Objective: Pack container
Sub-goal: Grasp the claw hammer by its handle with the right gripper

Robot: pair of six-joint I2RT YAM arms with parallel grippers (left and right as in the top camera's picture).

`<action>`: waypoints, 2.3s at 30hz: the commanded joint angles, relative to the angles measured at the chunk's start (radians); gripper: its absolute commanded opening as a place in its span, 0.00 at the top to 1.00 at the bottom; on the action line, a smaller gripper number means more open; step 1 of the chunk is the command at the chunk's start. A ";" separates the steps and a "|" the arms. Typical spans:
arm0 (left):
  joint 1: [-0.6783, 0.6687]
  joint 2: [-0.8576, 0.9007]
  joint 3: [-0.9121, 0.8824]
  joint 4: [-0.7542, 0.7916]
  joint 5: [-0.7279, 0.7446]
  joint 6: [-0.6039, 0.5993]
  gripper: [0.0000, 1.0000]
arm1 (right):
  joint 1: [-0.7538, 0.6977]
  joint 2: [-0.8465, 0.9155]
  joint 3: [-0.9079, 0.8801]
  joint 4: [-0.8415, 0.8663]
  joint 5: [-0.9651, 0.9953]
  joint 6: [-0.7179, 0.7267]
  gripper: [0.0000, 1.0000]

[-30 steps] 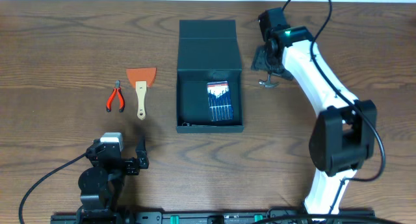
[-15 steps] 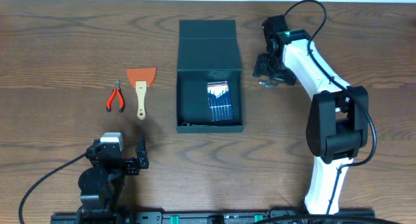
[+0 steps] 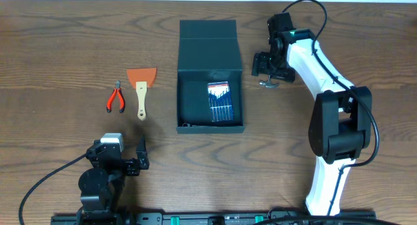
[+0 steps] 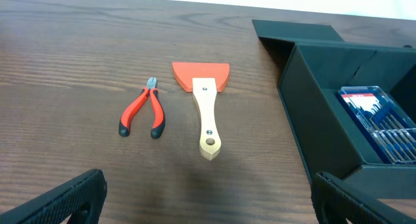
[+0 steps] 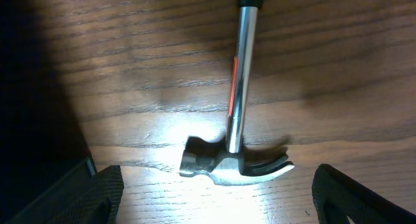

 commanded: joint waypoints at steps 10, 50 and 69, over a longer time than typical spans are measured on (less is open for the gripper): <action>0.006 -0.004 -0.020 0.000 -0.005 -0.001 0.02 | -0.028 0.014 -0.076 0.004 -0.023 -0.048 0.05; 0.006 -0.004 -0.020 0.000 -0.005 -0.001 0.01 | -0.028 0.014 -0.160 0.093 -0.068 -0.145 0.23; 0.006 -0.004 -0.020 0.000 -0.005 -0.001 0.01 | -0.028 0.014 -0.160 0.090 -0.068 -0.146 0.41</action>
